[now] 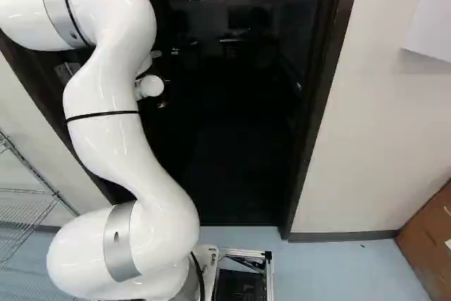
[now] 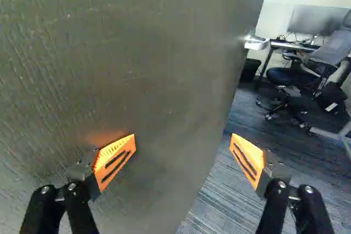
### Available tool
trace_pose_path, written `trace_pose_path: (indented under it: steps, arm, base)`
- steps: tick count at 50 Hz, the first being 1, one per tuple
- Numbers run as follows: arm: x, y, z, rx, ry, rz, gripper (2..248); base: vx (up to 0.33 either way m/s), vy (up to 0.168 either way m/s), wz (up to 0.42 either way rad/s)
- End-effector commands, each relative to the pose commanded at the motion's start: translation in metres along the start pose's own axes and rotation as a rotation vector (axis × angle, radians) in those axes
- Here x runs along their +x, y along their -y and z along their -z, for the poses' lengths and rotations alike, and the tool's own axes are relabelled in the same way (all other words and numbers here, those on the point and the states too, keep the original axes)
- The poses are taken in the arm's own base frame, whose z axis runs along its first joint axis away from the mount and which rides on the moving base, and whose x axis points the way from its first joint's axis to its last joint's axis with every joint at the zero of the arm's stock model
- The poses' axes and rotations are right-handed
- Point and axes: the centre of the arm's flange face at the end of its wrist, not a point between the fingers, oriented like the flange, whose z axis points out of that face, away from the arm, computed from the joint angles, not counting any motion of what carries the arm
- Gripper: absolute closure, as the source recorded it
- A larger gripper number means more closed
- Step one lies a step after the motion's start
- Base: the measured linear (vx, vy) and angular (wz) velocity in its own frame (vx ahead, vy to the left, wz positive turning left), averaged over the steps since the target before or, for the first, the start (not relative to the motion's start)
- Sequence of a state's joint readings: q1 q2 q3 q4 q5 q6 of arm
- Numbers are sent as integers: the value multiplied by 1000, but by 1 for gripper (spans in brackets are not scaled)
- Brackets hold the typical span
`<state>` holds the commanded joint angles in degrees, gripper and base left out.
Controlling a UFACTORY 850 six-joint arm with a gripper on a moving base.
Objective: Open the door and move inside
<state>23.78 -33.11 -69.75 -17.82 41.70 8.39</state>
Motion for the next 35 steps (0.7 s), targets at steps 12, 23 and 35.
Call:
trace_pose_path:
  steps: [12,23,35]
  arm:
    - [0,2,-9,13,-5,12,3]
    - [0,0,-7,9,-4,11,3]
    - [-2,-12,7,-11,6,5,3]
  base:
    - [0,0,0]
    - [0,0,0]
    - [0,0,0]
